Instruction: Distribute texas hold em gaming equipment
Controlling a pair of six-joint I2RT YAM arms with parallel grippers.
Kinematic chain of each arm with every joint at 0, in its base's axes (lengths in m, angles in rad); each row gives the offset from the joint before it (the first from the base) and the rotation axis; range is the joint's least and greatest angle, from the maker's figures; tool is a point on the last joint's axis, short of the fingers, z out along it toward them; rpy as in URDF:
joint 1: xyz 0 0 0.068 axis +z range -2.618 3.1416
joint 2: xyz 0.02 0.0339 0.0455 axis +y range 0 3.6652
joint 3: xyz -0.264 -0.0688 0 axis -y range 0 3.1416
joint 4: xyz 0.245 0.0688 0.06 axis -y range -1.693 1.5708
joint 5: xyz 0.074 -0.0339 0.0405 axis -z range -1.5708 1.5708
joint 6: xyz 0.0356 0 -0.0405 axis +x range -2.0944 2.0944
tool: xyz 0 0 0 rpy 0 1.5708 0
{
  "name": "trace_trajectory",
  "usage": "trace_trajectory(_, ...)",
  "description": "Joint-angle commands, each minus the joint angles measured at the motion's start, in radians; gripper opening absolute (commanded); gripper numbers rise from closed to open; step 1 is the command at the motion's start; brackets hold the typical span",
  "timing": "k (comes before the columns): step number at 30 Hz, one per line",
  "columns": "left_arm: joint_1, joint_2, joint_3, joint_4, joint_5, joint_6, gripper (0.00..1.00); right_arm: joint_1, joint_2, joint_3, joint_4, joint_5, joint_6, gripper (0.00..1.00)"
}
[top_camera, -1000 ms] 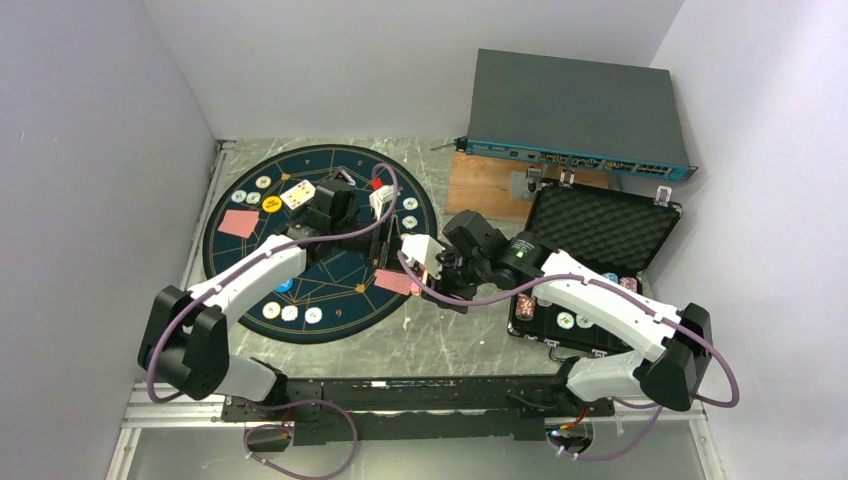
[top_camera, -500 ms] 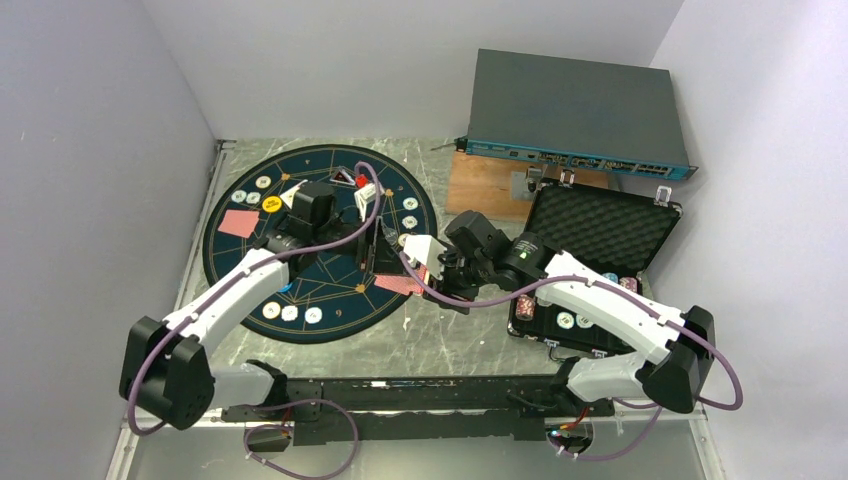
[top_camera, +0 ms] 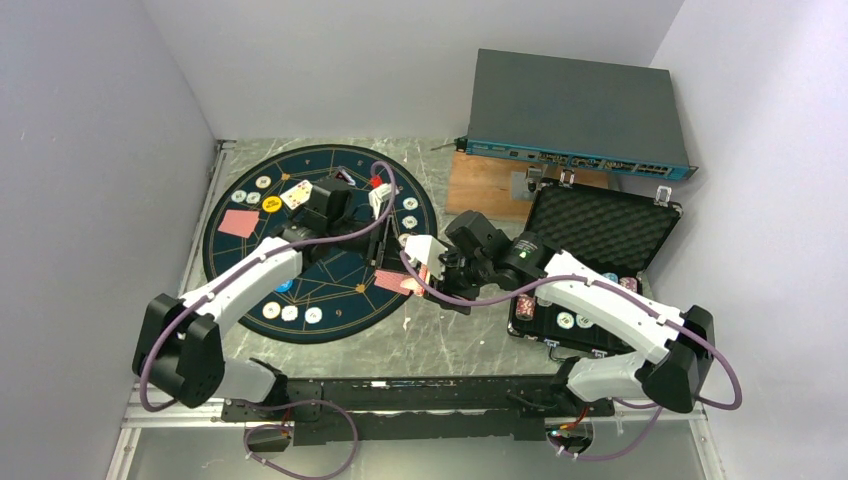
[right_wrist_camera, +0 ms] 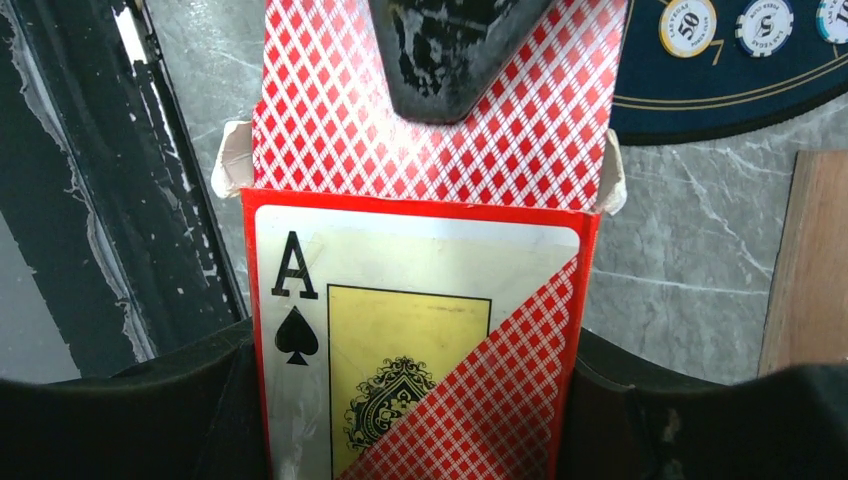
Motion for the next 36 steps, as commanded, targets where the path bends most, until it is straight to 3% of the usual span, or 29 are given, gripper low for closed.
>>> trace_trajectory(1,0.026,-0.072,-0.015,0.034,0.011,0.018,0.34,0.007,-0.050,0.026,0.075,-0.023,0.011,0.00)
trace_trajectory(6,0.049,-0.139,-0.058,0.022,0.035,0.036,0.11,0.007,-0.063,0.010,0.072,-0.020,0.015,0.00)
trace_trajectory(10,0.107,-0.163,-0.044,-0.102,0.028,0.148,0.07,0.007,-0.071,0.003,0.064,-0.016,0.012,0.00)
trace_trajectory(16,0.297,-0.159,0.043,-0.401,0.038,0.465,0.00,0.007,-0.087,-0.013,0.059,-0.011,0.015,0.00)
trace_trajectory(22,0.476,-0.088,0.211,-0.639,-0.037,1.010,0.00,0.007,-0.091,-0.020,0.057,-0.012,0.019,0.00)
trace_trajectory(30,0.542,-0.010,0.152,-0.464,-0.229,2.022,0.00,0.005,-0.079,-0.021,0.053,-0.011,0.025,0.00)
trace_trajectory(36,0.578,0.257,0.360,-0.538,-0.237,2.439,0.00,0.005,-0.068,-0.017,0.050,-0.007,0.026,0.00)
